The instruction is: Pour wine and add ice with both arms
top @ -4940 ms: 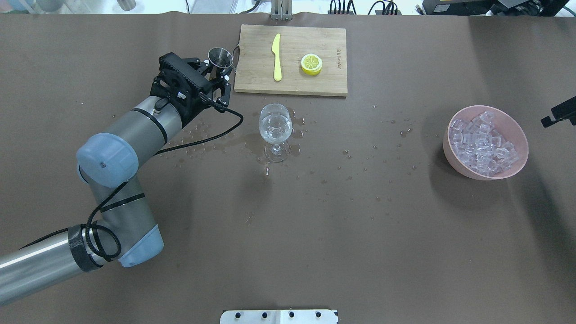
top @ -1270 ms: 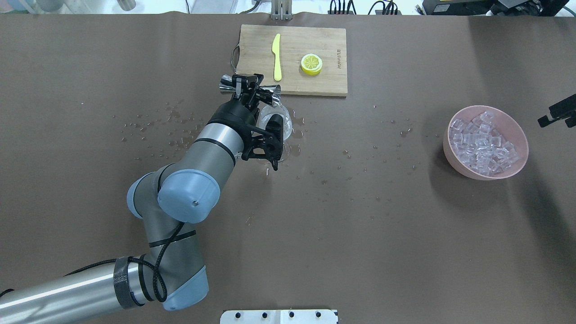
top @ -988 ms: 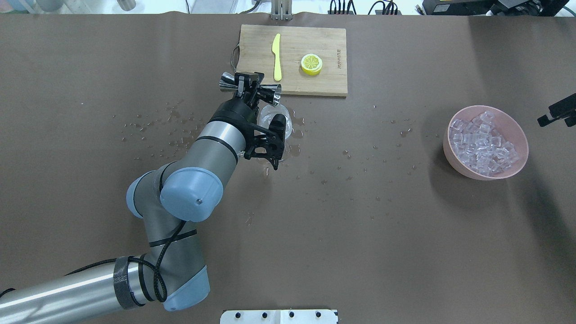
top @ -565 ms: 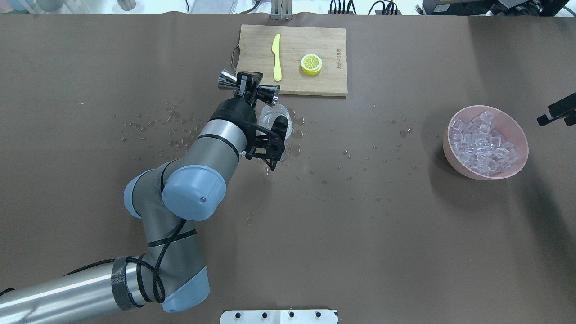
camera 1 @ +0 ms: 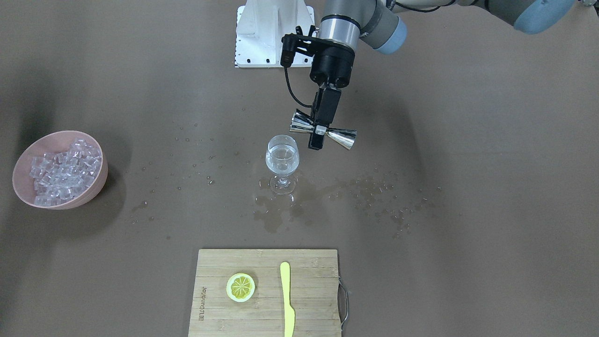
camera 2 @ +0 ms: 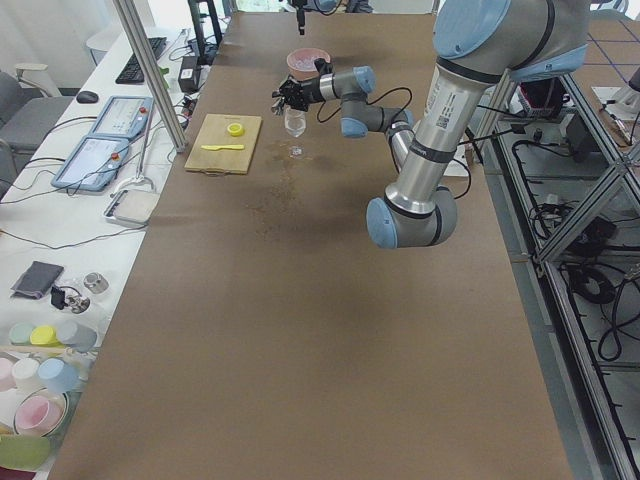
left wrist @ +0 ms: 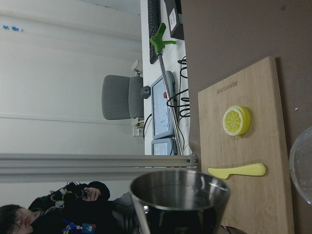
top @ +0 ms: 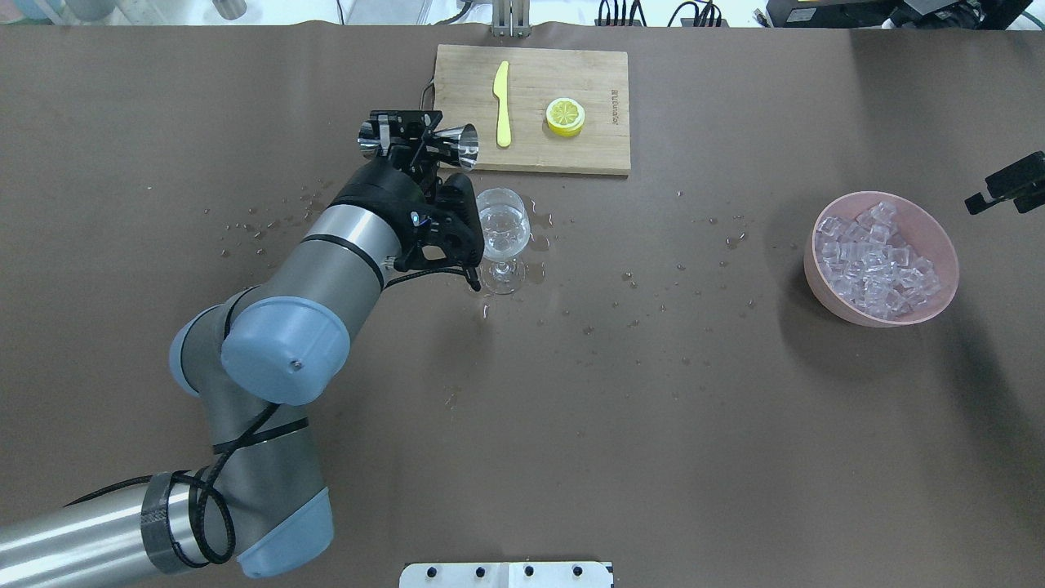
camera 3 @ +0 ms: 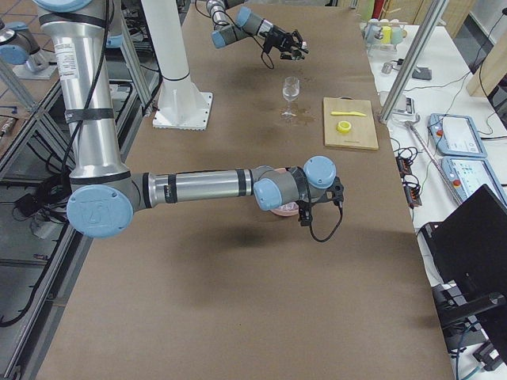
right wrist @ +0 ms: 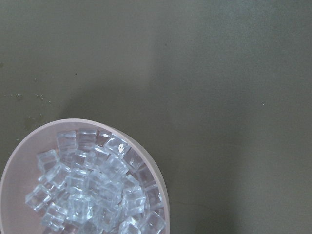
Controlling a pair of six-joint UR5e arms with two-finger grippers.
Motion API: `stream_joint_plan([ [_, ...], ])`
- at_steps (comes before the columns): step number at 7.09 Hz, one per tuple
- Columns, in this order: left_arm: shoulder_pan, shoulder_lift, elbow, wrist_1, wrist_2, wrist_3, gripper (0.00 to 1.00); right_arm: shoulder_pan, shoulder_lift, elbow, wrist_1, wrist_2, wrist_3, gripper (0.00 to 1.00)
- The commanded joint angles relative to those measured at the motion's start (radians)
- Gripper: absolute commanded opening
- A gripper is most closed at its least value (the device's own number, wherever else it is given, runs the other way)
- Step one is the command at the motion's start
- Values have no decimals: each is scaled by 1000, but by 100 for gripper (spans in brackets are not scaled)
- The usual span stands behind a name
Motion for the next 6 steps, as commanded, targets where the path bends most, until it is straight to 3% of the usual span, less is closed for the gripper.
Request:
stream_joint_plan([
  [1, -12, 112, -1, -222, -4, -363, 0, 0, 1, 3, 1, -6, 3, 100],
  [4, -81, 280, 25, -228, 5, -924, 0, 0, 26, 32, 3, -26, 146, 100],
  [5, -165, 359, 54, -229, -8, -1141, 0, 0, 24, 33, 12, -37, 154, 100],
  [6, -248, 422, 123, -237, -37, -1202, 0, 0, 26, 38, 48, -44, 156, 100],
])
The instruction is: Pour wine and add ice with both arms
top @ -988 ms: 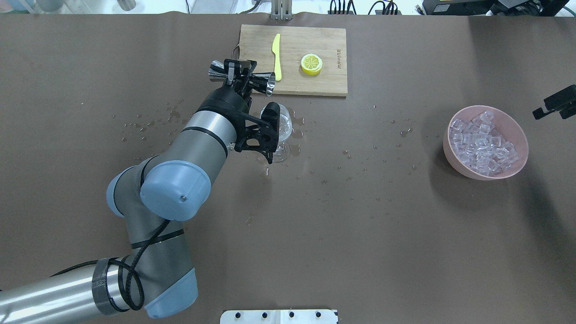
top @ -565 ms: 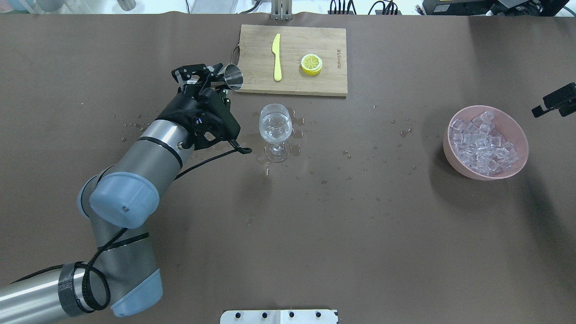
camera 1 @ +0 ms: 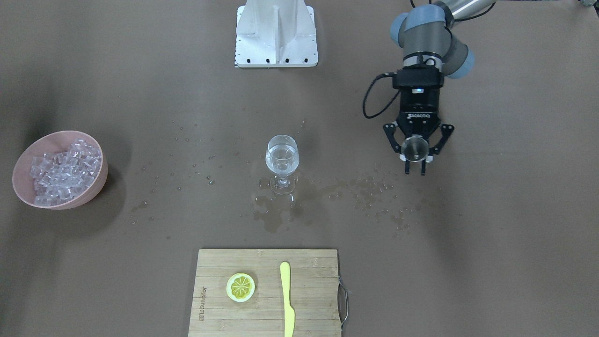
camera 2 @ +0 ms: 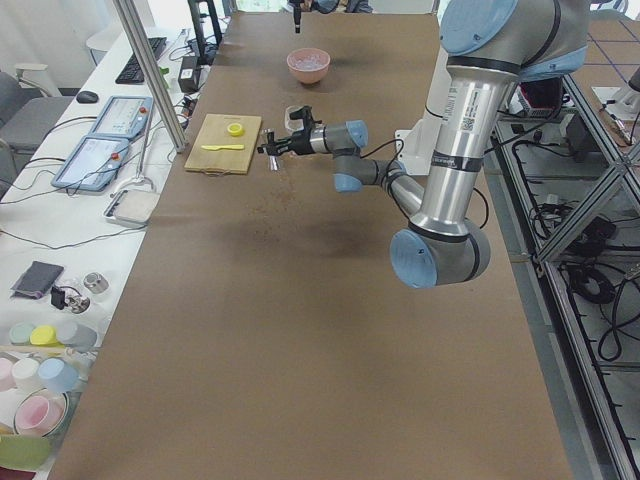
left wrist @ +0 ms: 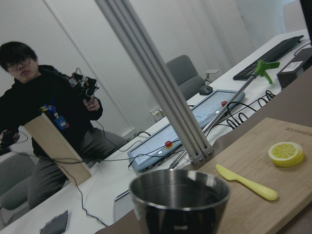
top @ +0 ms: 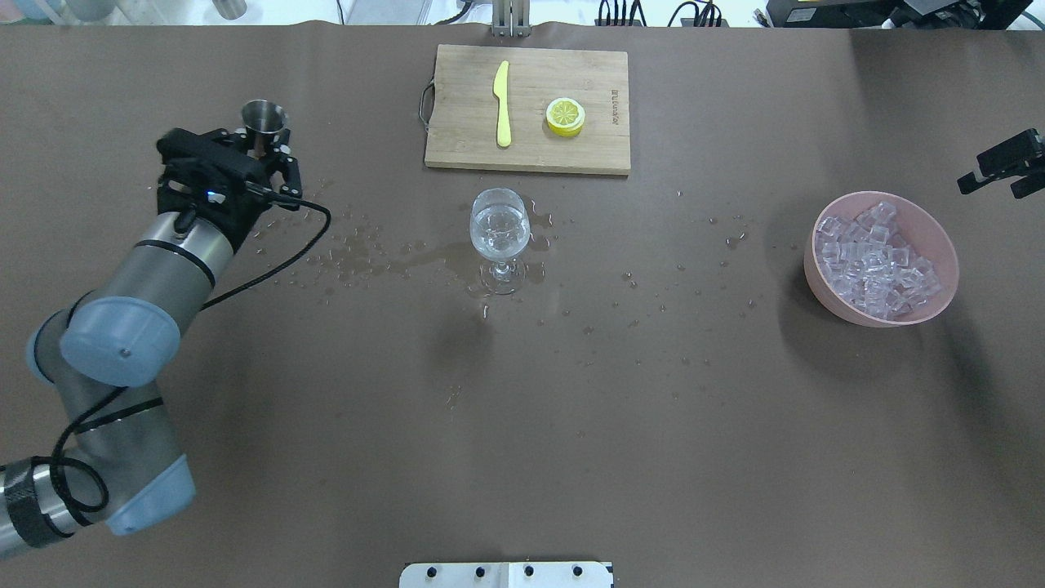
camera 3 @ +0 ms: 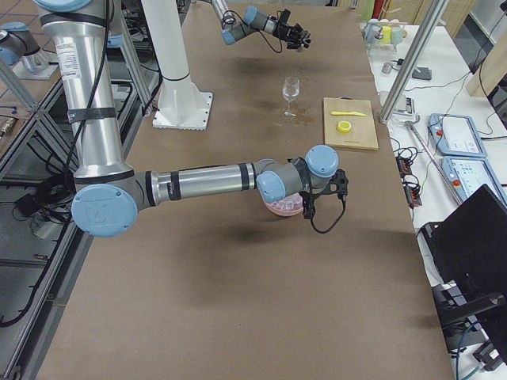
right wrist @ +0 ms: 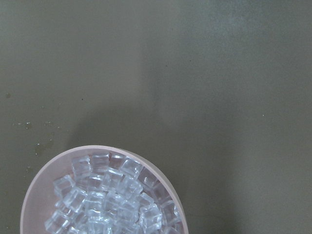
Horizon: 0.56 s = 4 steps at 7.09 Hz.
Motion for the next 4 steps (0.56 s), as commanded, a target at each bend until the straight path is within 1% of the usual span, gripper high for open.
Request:
stream_joint_plan([
  [1, -112, 93, 113, -43, -27, -148, 0, -23, 4, 22, 53, -40, 23, 100],
  [2, -158, 96, 233, -79, -114, -180, 0, -61, -2, 100, 53, -122, 92, 100],
  [3, -163, 89, 342, -213, -131, -186, 0, -75, -21, 163, 53, -143, 150, 100],
  [4, -175, 61, 424, -272, -151, -294, 0, -81, -41, 191, 53, -145, 155, 100],
])
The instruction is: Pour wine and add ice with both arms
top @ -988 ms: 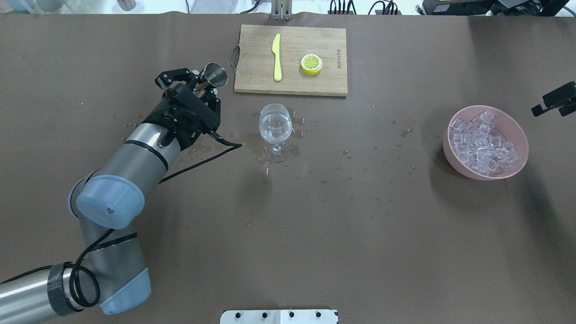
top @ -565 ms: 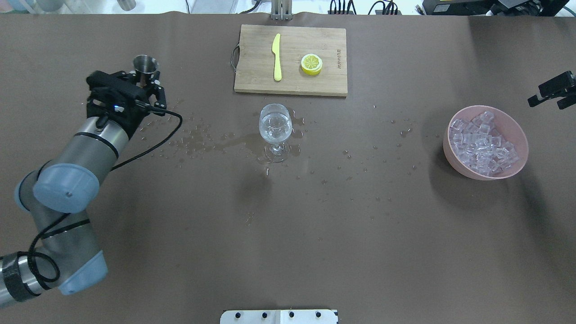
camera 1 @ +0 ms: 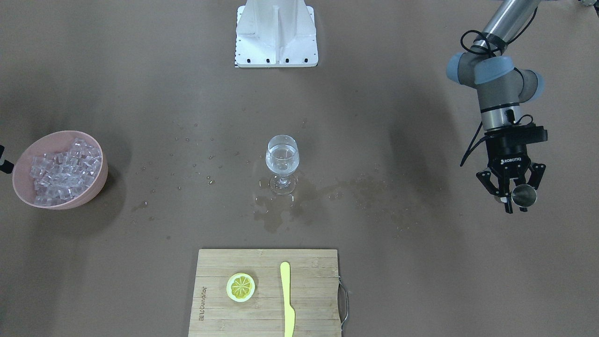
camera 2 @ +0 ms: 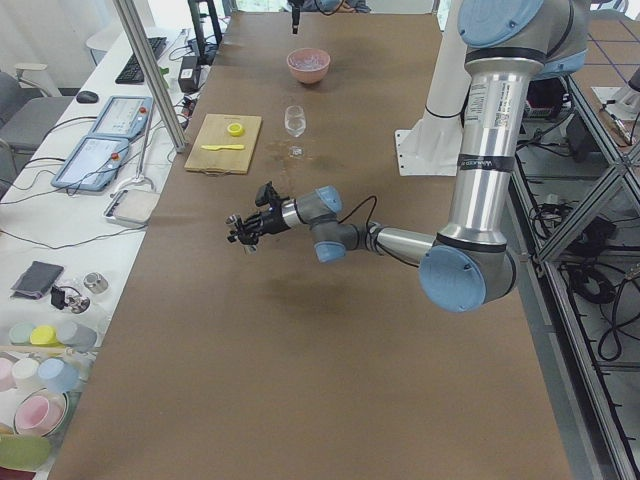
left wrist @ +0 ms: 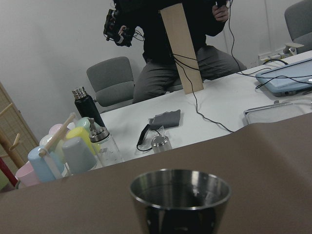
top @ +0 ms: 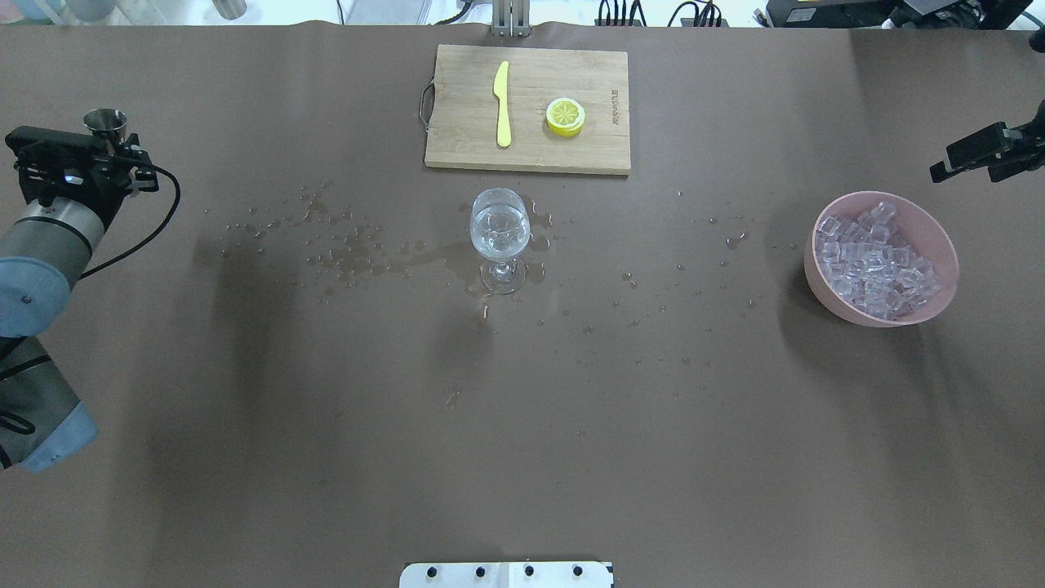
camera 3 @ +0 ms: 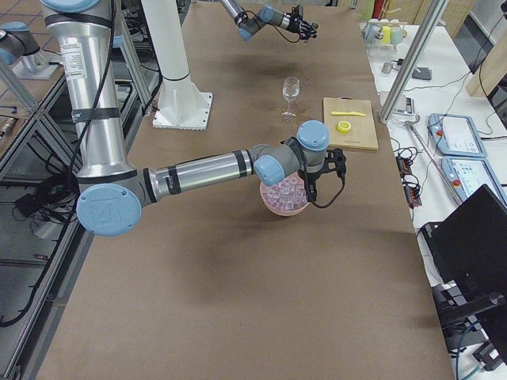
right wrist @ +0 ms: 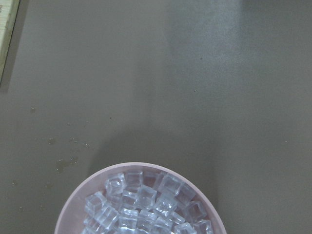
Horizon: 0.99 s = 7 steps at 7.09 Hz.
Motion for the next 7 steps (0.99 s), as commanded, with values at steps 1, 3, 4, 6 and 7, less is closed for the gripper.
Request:
stream_joint_plan([
  [1, -27, -26, 111, -97, -85, -184, 0, -19, -23, 73, 3, -18, 32, 100],
  [3, -31, -26, 131, -99, -85, -253, 0, -26, -34, 116, 6, -4, 40, 100],
  [4, -25, -26, 144, -99, -78, -278, 0, -43, -57, 162, 6, -10, 61, 100],
  [6, -22, -38, 169, -101, -73, -290, 0, -81, -59, 168, 6, -15, 63, 100],
  [7, -22, -43, 172, -97, -73, -290, 0, -94, -57, 168, 6, -15, 69, 100],
])
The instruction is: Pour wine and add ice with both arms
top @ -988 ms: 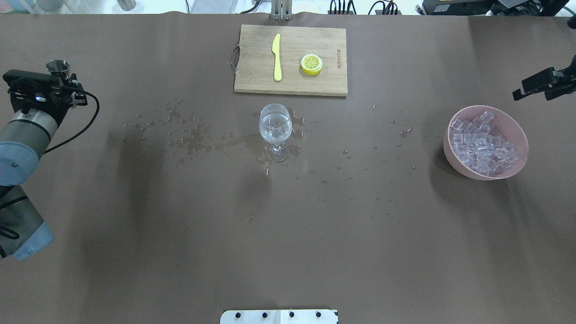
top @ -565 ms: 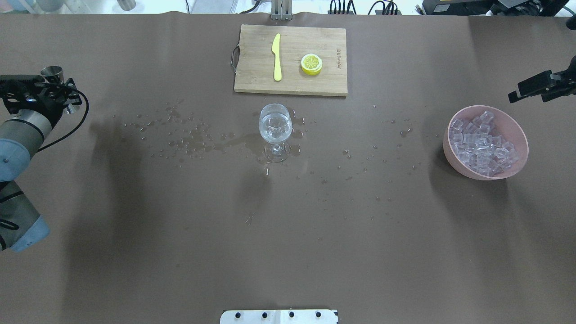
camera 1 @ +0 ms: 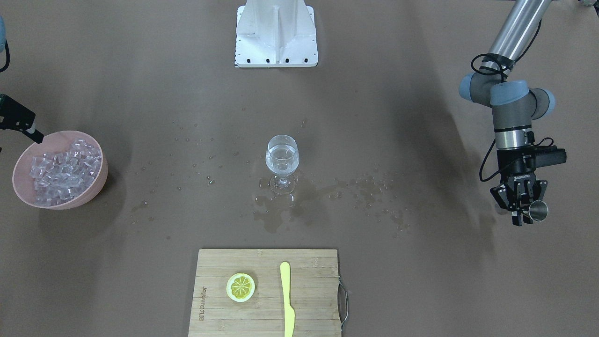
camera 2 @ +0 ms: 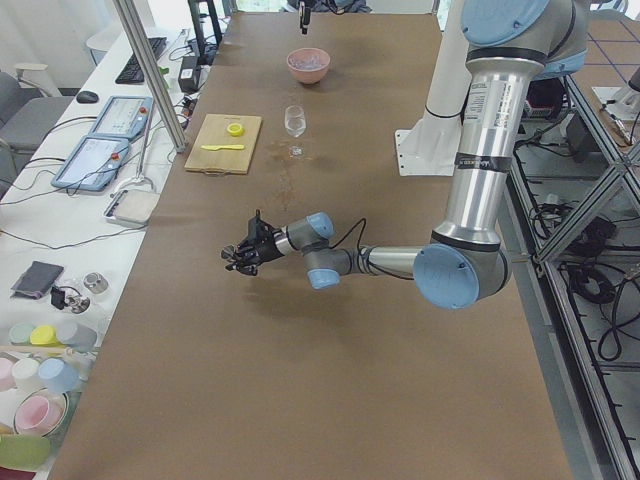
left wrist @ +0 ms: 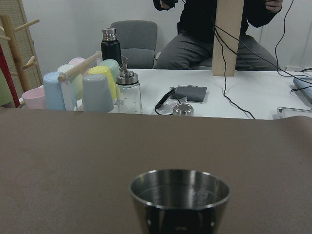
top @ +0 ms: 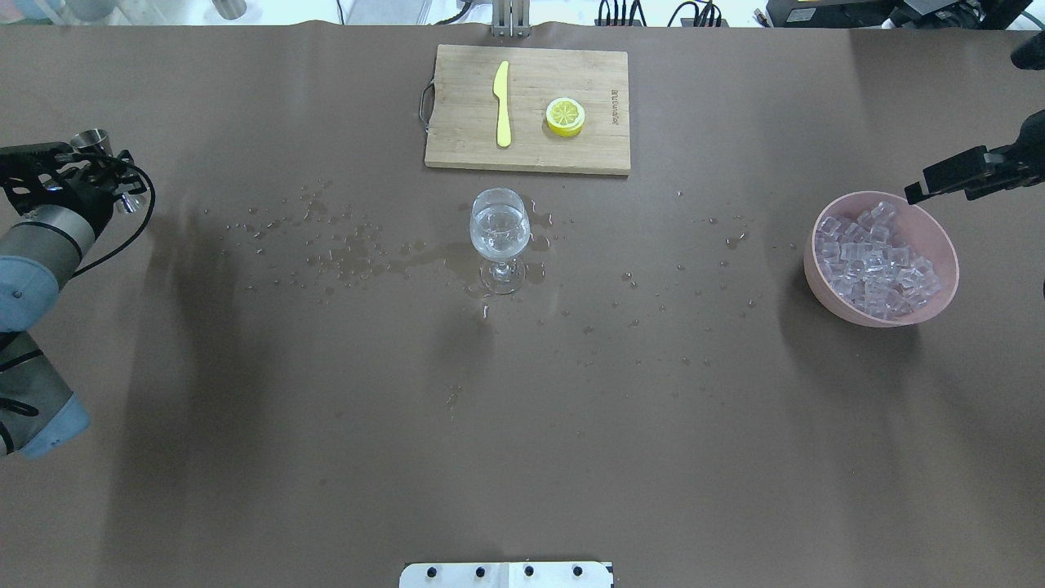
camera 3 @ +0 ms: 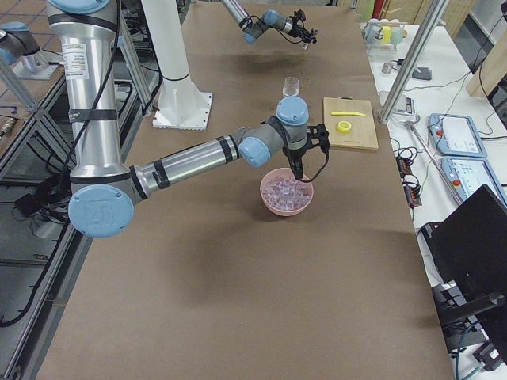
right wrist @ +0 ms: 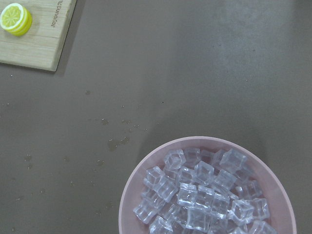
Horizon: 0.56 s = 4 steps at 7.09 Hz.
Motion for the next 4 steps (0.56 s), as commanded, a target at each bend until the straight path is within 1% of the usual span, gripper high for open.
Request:
stream_joint_plan([
  [1, 3, -7, 5, 2, 1, -4, 0, -34, 0, 3, 0, -1, 32, 100],
  [3, 7, -7, 16, 4, -1, -7, 0, -50, 1, 3, 0, -5, 40, 100],
  [4, 7, -7, 22, 7, -7, -5, 9, -54, 4, 3, -1, -14, 38, 100],
])
